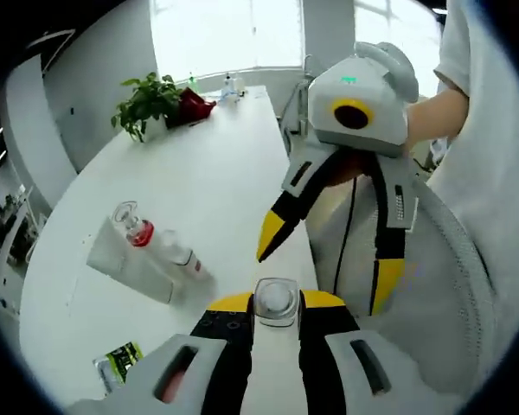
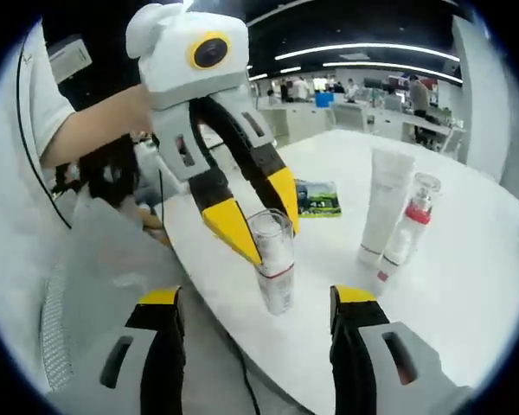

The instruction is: Arrange the skincare products in the storage area until every visible bottle or jar stands upright without overlapping.

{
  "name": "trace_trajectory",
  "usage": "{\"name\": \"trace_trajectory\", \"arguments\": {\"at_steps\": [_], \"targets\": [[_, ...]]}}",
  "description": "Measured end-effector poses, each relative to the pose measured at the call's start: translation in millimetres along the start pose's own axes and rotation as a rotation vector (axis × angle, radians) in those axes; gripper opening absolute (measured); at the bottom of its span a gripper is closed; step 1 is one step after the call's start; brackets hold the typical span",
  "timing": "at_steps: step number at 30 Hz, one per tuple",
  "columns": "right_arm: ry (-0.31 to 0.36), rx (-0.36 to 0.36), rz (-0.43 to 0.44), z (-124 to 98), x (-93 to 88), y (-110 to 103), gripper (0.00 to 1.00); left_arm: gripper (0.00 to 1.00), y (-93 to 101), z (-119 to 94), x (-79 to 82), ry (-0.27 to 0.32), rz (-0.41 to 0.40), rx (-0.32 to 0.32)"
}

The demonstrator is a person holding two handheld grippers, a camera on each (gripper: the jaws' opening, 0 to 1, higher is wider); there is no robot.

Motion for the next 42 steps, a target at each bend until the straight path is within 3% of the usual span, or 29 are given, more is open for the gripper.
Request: {"name": "trace_trajectory", "arguments": {"at_steps": [8, 12, 18, 22, 23, 27, 42], "targets": [[0.039, -0.101, 0.077, -7.2, -4.3, 23.6, 0.85, 0.24, -33.6, 17.2, -10.6, -0.028, -0.020, 0.036], [0.058, -0.124, 0.116, -11.0, -8.5, 31.0, 0.87, 0.24, -57.1, 27.0, -18.4, -0.024, -0.036, 0.065], [0.074, -0.136, 0.166, -11.4, -10.5, 30.4, 0.88, 0.24, -75.2, 42.4, -22.9, -0.032, -0.045, 0.077], [0.055, -0.132, 0.123, -8.4, -10.5, 27.9, 0.92, 0.24, -83.0, 50.2, -24.6, -0.040, -0.040, 0.081], [0.049, -0.129, 0.117, -7.7, -10.8, 27.3, 0.93, 0.24, -83.8, 53.3, -19.5, 0.000, -0.050, 0.085], [0.038, -0.113, 0.101, -6.6, -10.5, 24.4, 0.96, 0.24, -86.9, 57.4, -15.5, -0.012, -0.054, 0.099], [0.060, -0.124, 0.171, -9.5, -13.8, 29.3, 0.96, 0.24, -95.4, 63.5, -9.2, 0.050, -0.087, 0.122]]}}
Point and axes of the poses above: the point that each gripper's makers call its tool centre point, and the gripper's own axes: z roughly forward along the fingers, y roughly to its right, x roughly out of its top, the point moved 8 cm from there along -z, roughly backward along the fingers, and after that the axes turned 9 degrees about y, right-handed, at the moved point
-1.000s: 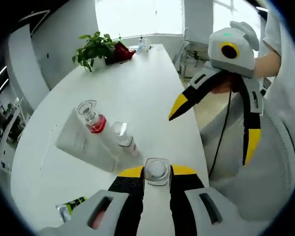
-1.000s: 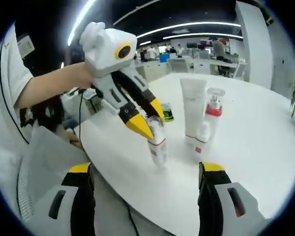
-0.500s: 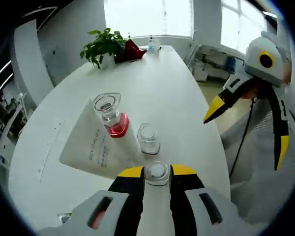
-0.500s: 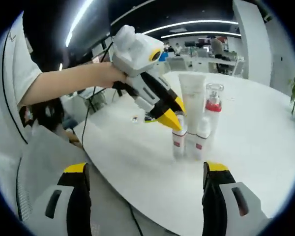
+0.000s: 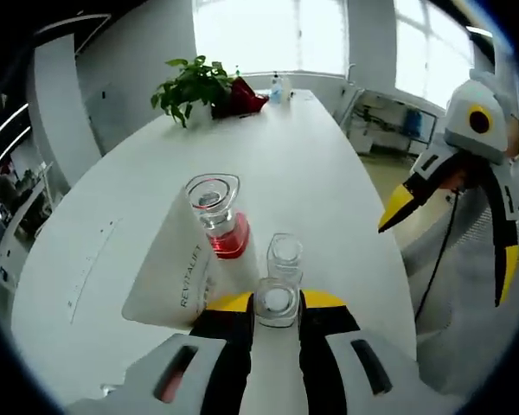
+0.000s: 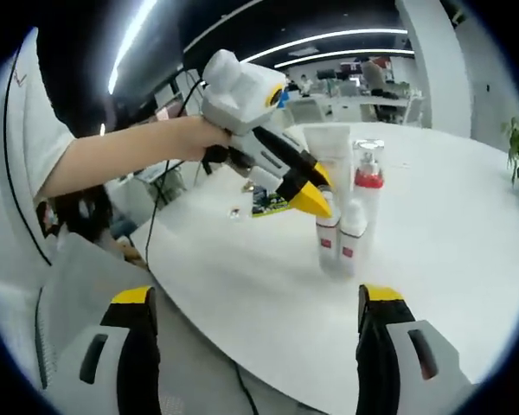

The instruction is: Arrange the skincare products in the storage area until every visible bottle or jar stands upright without overlapping.

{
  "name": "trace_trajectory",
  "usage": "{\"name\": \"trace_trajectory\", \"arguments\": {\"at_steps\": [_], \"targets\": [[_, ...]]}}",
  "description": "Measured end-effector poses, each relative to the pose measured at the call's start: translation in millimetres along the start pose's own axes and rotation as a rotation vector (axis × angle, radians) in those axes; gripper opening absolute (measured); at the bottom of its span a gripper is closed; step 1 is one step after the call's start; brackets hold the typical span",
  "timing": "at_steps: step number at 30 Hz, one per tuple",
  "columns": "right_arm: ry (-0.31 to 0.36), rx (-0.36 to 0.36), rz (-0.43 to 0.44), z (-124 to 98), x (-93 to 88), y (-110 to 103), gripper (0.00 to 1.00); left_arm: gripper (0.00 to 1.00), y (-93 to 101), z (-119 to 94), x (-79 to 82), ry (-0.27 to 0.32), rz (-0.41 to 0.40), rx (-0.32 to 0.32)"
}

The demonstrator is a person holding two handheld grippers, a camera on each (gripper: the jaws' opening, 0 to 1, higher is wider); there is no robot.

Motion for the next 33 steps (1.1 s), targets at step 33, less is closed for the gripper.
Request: {"name": "trace_trajectory", "arguments": {"at_steps": [33], "targets": [[0.002, -0.005, 0.017, -0.3, 0.6, 0.3, 0.97, 0.30, -0.6, -13.2, 10.3, 0.039, 0.031, 0.010]]}}
Point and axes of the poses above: the point that each gripper's makers call its tool centre point, and the gripper's own axes: z roughly forward along the fingers, y roughly to its right, x roughly out of its top, the point moved 8 cm from there along -z, roughly backward along the fingers, and after that the axes turned 9 degrees about y, right-handed, at the moved point
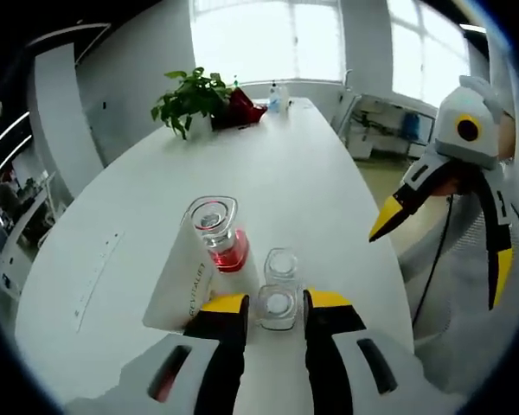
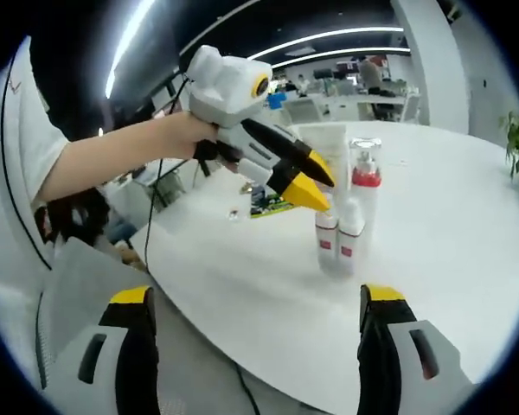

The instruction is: Arrange the skincare products in the storage area until every visible bottle or jar stands upright without overlapping.

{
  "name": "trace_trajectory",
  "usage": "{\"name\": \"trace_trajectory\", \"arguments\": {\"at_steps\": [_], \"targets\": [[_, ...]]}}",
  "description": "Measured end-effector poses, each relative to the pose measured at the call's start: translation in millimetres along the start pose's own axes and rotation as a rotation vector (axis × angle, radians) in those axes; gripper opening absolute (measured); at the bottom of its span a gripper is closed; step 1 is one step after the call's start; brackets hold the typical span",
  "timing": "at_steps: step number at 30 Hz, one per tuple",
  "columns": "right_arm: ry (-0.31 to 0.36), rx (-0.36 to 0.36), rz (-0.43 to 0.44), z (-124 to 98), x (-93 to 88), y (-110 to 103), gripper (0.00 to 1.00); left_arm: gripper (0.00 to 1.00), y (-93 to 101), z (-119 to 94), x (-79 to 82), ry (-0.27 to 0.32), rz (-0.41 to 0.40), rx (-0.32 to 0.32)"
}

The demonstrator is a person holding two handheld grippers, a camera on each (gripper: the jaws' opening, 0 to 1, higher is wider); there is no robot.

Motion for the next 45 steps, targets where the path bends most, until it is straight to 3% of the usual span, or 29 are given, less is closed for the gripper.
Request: {"name": "trace_trajectory", "arguments": {"at_steps": [11, 15, 21, 25, 29, 37, 45], "targets": [[0.043, -0.015, 0.083, -2.3, 1.4, 5.9, 0.98, 0.35, 12.7, -21.1, 4.0, 0.023, -0.032, 0.032], [0.033, -0.018, 0.070, -1.3, 0.1, 4.0, 0.98, 0.40, 19.2, -33.0, 0.5, 0.037, -0.072, 0.045], [0.011, -0.021, 0.030, 0.1, -0.5, 2.7, 0.98, 0.46, 20.3, -63.1, -24.6, 0.031, -0.145, 0.104], [0.010, -0.031, 0.024, -0.2, -1.0, 3.9, 0.99, 0.53, 35.0, -84.5, -36.3, 0.035, -0.198, 0.145], [0.004, -0.035, 0.008, 0.1, -1.1, 3.3, 0.99, 0.59, 53.3, -110.8, -50.8, 0.066, -0.307, 0.218], [-0.024, -0.042, -0.044, 0.1, -2.9, 2.7, 0.99, 0.78, 69.7, -151.7, -76.4, 0.069, -0.394, 0.343], [-0.033, -0.071, -0.071, -1.9, -3.7, 4.7, 0.99, 0.87, 87.0, -179.7, -97.3, 0.071, -0.462, 0.425]]}}
Point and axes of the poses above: the point that each gripper's makers call its tool centre point, and the gripper's own axes: z roughly forward along the fingers, y roughly to its right, x roughly out of its top, the point moved 8 cm from there along -z, roughly backward along the fingers, and after that the axes turned 9 degrees about y, right-handed, at the moved point
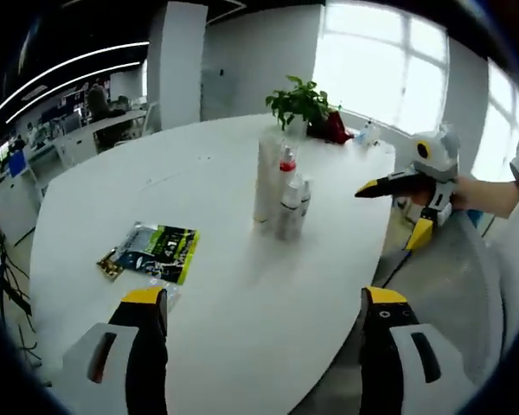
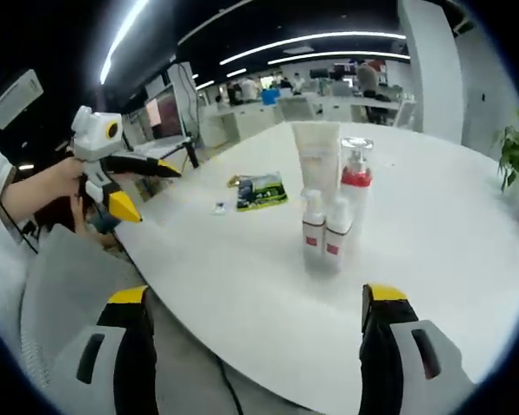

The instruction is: Arrange the skincare products in the storage area until every visible bottle or jar stands upright without overlapping.

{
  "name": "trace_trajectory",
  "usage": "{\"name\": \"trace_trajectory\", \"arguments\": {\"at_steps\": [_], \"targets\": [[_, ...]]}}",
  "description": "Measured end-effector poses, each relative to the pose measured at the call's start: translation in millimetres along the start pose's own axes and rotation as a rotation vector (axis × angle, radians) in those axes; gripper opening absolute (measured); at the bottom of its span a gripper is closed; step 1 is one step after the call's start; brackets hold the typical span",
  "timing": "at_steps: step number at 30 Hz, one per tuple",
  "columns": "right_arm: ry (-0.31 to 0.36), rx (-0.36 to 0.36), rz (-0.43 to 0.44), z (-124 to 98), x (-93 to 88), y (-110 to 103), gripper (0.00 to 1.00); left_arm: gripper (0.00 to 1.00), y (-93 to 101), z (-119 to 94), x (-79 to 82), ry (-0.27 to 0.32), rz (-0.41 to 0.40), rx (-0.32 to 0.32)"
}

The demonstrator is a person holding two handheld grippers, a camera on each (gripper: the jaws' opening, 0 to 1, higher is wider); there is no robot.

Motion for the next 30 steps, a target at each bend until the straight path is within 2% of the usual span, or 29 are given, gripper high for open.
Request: {"name": "trace_trajectory", "arguments": {"at_steps": [4, 5, 7, 11, 14, 17, 24, 30], "targets": [[-0.014, -0.010, -0.028, -0.5, -1.3, -0.4, 0.99, 0.91, -0.1, -15.2, -12.3, 0.022, -0.060, 0.046], [-0.016, -0.010, -0.031, -0.6, -1.4, -0.7, 0.99, 0.92, 6.8, -16.5, -13.9, 0.029, -0.069, 0.053], [-0.011, -0.009, -0.039, -0.2, 0.1, 0.0, 0.99, 0.93, 7.3, -23.4, -19.4, 0.042, -0.090, 0.070], [0.004, -0.019, -0.080, -0.1, 2.6, -0.5, 0.99, 0.95, 8.1, -34.9, -33.5, 0.037, -0.112, 0.083], [-0.017, -0.008, -0.111, 2.1, 1.1, -3.9, 0.99, 0.98, 3.8, -42.6, -41.0, 0.025, -0.143, 0.107], [-0.025, -0.008, -0.128, 2.6, 2.6, -4.2, 0.99, 0.99, 3.1, -52.3, -44.3, 0.033, -0.148, 0.139], [-0.036, -0.001, -0.132, 3.4, 2.3, -5.8, 0.99, 0.99, 1.0, -63.1, -57.4, 0.028, -0.174, 0.173], [-0.036, -0.008, -0.132, 2.8, 2.3, -4.6, 0.99, 0.99, -3.1, -65.3, -57.3, 0.037, -0.188, 0.185]]}}
Point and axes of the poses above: the point that each gripper's makers call its tool centre point, and the gripper's own axes: z roughly forward along the fingers, y roughly to its right, x roughly out of its top, the point moved 8 cm from there along -z, roughly backward along the fingers, and after that the axes turned 9 degrees about y, right-handed, at the moved point
